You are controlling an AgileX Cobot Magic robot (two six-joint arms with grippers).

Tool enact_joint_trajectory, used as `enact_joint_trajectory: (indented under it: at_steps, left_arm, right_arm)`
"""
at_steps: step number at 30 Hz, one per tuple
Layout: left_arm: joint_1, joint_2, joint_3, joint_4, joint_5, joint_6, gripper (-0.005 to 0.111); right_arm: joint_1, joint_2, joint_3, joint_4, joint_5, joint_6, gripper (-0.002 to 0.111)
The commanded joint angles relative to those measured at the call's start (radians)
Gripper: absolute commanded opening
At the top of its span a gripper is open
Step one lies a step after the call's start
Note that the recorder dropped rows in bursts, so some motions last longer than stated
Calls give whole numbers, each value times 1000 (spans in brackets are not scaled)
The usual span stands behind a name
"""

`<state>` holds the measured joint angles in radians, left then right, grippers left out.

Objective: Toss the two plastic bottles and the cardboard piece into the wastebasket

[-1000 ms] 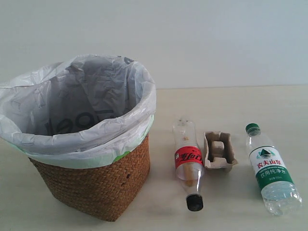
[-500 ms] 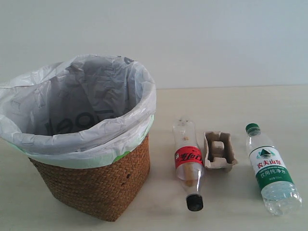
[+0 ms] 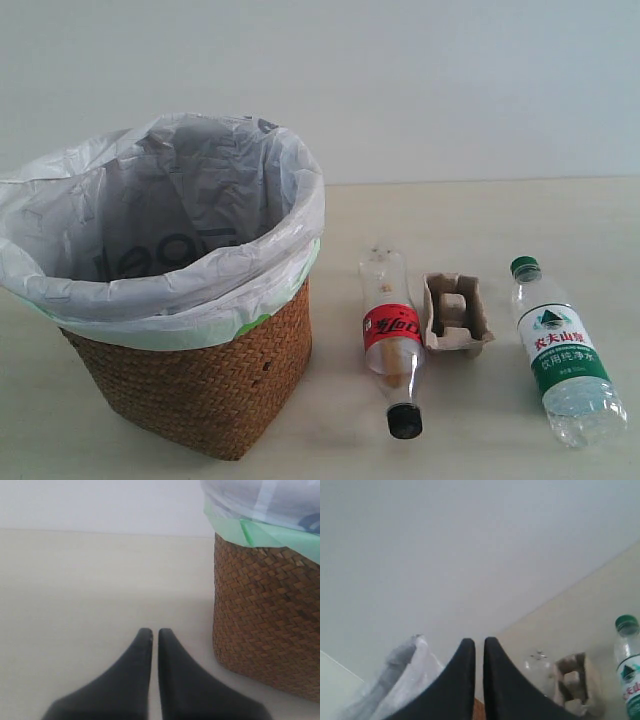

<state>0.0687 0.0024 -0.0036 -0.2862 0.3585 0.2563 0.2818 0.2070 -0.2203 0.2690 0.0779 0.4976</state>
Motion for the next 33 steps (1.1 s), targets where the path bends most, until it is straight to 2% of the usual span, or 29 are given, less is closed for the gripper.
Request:
enact_joint_trajectory:
  at_steps: [1, 6, 9, 13, 17, 29, 31, 33]
  left_arm:
    - [3, -2, 4, 6, 1, 5, 4]
    - [3, -2, 4, 6, 1, 5, 4]
    - [3, -2, 4, 6, 1, 5, 4]
    - [3, -2, 4, 6, 1, 5, 4]
    - [3, -2, 4, 6, 1, 5, 4]
    - [3, -2, 4, 6, 1, 5, 4]
    - [3, -2, 4, 6, 1, 5, 4]
    - [3, -2, 4, 6, 1, 5, 4]
  right_arm:
    - [-2, 231, -211, -14, 188, -284, 3]
    - [-3, 490, -455, -72, 416, -430, 3]
    - [-3, 611, -593, -165, 556, -420, 3]
    - [-3, 796, -808, -275, 866, -385, 3]
    - [-3, 954, -968, -379, 1053, -363, 3]
    - [-3, 1276, -1018, -399, 1003, -329, 5]
    - [-3, 1312, -1018, -399, 990, -327, 15]
    - [-3, 1337, -1018, -399, 983, -324, 32]
